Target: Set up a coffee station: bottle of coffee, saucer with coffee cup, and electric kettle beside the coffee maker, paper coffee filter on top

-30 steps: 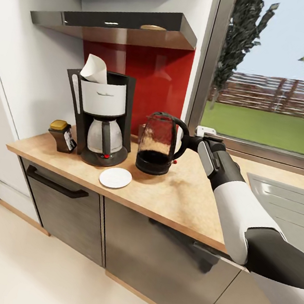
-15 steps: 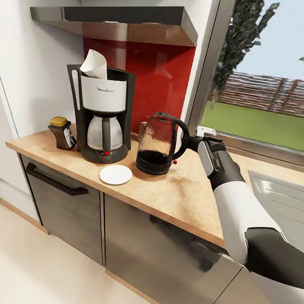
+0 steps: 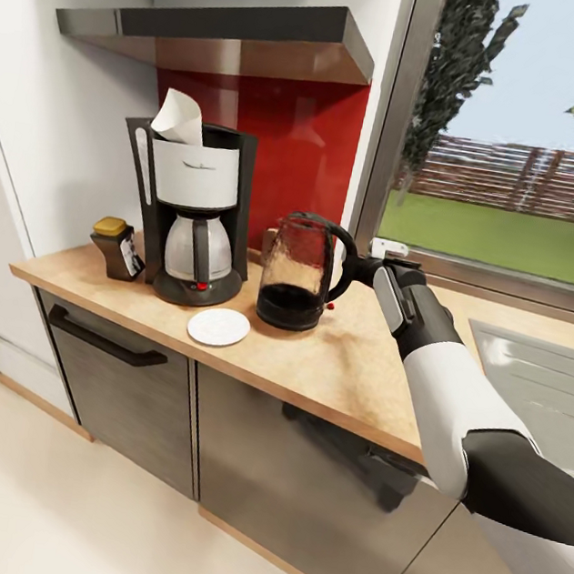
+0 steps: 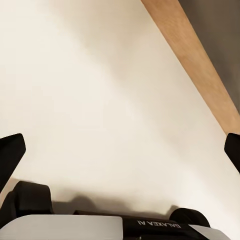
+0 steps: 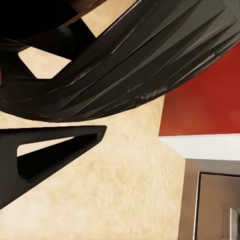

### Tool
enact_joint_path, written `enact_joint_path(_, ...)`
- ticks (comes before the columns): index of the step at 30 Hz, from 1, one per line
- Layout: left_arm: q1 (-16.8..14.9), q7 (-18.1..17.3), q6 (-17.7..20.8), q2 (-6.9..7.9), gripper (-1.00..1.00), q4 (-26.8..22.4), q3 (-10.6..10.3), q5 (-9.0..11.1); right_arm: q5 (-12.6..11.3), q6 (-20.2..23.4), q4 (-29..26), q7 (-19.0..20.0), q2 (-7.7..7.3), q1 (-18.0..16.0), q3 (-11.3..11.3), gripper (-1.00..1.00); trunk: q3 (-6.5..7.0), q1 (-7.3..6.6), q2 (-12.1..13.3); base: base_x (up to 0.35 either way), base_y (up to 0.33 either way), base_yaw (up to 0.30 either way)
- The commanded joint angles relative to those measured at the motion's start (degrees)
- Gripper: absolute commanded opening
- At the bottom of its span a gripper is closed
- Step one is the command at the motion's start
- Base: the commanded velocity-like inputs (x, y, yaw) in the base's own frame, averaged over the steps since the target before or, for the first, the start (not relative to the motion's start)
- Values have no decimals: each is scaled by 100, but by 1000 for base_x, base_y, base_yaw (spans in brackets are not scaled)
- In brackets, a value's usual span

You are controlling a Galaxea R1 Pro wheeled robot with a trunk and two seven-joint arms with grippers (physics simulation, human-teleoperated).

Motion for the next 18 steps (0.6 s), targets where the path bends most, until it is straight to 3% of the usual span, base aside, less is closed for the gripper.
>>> enact_joint_path(1, -3, -20, 21, 1, 100, 1, 1, 18, -63, 20, -10, -51, -3, -6, 19, -100, -23, 22, -45, 0, 0, 0)
enact_joint_path(18, -3, -20, 21, 2, 100, 1, 1, 19, -63, 21, -10, -50, -3, -5, 16, -100, -113, 132, -245, 0, 0, 0)
